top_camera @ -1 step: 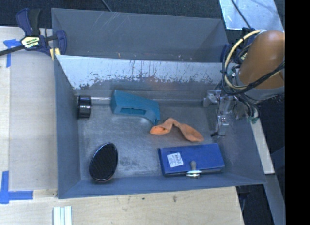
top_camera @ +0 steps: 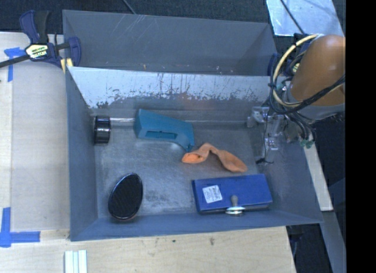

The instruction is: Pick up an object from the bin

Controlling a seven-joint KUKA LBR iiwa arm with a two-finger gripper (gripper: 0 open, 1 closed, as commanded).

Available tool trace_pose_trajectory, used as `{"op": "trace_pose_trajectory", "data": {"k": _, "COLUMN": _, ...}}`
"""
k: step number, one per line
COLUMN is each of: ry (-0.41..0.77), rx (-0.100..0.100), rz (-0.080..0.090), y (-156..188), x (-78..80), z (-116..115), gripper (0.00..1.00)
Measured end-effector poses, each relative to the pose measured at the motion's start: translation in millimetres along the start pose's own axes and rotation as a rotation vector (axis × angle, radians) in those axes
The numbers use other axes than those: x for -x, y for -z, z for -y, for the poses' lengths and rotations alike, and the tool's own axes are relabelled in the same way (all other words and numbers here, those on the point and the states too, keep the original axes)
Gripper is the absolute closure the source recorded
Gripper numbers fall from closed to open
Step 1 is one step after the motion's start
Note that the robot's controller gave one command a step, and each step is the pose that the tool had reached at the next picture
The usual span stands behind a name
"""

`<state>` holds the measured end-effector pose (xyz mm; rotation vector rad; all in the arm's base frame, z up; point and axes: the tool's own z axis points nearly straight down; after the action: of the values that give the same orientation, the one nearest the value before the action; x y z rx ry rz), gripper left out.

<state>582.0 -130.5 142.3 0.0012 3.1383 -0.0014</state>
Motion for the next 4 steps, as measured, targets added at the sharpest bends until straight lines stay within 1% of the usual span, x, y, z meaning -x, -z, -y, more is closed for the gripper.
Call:
{"op": "trace_pose_trajectory", "data": {"k": 1, "ry": -0.008, "rx": -0.001, "rz": 0.006, "y": -53, "x": 19.7, "z": -34, "gripper": 0.0}}
{"op": "trace_pose_trajectory", "data": {"k": 2, "ry": -0.125, "rx": 0.001, "rz": -0.005, "y": -75, "x": 12.9, "z": -52, "gripper": 0.0}}
{"op": "trace_pose_trajectory", "data": {"k": 3, "ry": -0.082, "rx": 0.0, "rz": -0.001, "y": -72, "x": 9.8, "z": -68, "gripper": 1.0}}
{"op": "trace_pose_trajectory", "data": {"k": 4, "ry": -0.082, "rx": 0.0, "rz": -0.001, "y": -72, "x": 9.8, "z": -68, "gripper": 1.0}}
